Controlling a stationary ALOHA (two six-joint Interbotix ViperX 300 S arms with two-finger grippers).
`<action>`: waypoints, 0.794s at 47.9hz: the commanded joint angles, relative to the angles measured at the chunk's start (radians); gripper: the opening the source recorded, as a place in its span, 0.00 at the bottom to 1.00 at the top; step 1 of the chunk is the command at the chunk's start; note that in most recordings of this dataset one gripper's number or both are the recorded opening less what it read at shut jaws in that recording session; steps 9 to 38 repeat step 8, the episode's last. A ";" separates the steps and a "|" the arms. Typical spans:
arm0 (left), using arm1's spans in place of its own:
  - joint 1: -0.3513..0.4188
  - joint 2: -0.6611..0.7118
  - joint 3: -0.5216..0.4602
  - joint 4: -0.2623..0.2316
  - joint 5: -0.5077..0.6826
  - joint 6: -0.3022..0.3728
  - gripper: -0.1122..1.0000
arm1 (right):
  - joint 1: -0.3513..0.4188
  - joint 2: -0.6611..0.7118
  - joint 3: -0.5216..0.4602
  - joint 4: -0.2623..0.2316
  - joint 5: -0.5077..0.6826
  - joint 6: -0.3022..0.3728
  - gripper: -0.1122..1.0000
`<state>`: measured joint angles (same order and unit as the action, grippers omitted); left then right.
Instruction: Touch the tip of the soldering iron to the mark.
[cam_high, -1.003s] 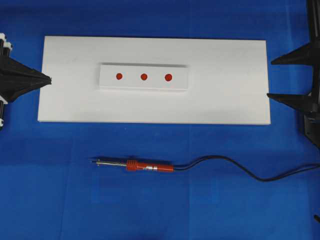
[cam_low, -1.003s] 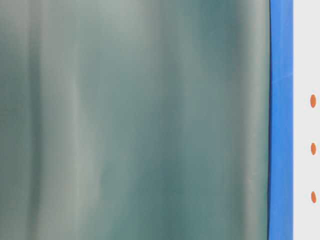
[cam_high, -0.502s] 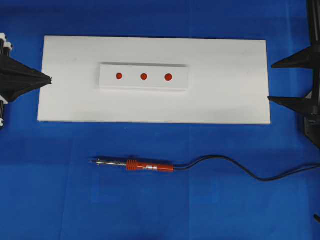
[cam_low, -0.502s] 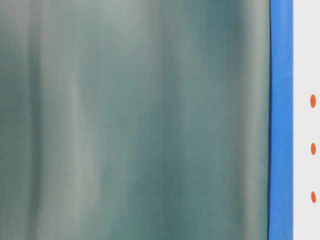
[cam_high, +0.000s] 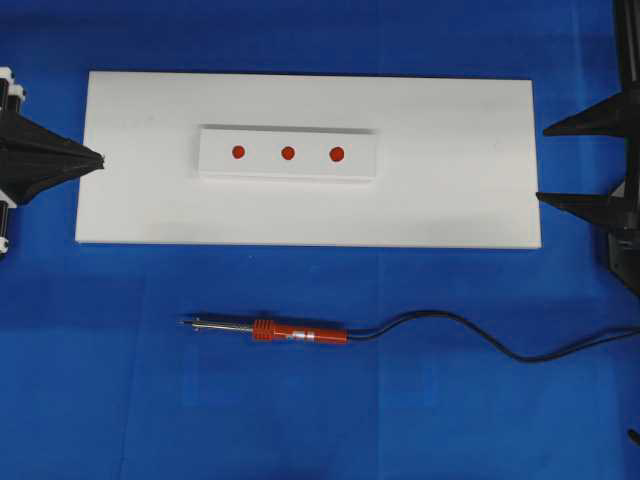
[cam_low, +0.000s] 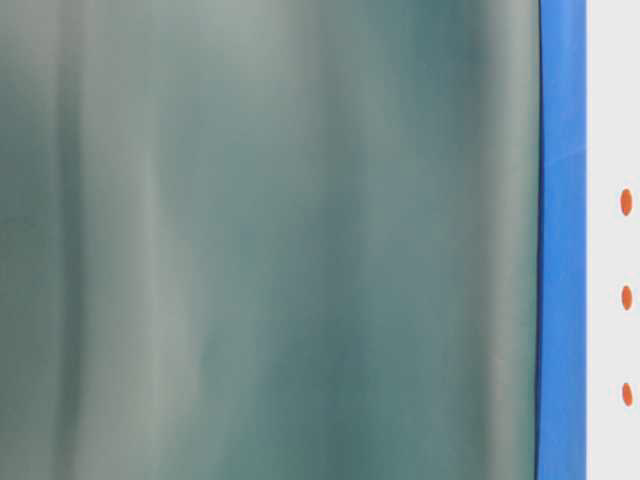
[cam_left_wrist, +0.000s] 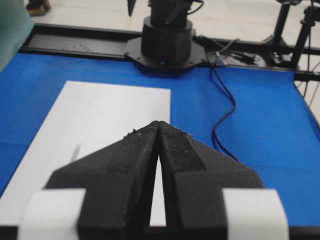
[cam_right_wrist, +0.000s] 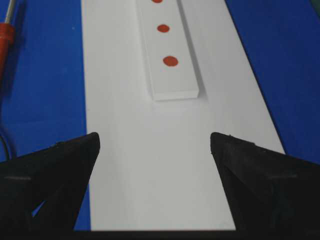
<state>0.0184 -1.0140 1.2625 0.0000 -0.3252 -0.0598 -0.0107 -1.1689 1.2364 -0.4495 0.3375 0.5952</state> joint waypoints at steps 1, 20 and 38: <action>-0.002 0.009 -0.006 0.002 -0.005 0.002 0.10 | 0.000 0.003 -0.020 0.002 -0.011 0.002 0.89; -0.002 0.009 -0.006 0.002 -0.005 0.005 0.10 | -0.002 0.003 -0.020 0.002 -0.021 0.002 0.89; -0.002 0.009 -0.006 0.002 -0.005 0.005 0.10 | -0.002 0.003 -0.020 0.002 -0.021 0.002 0.89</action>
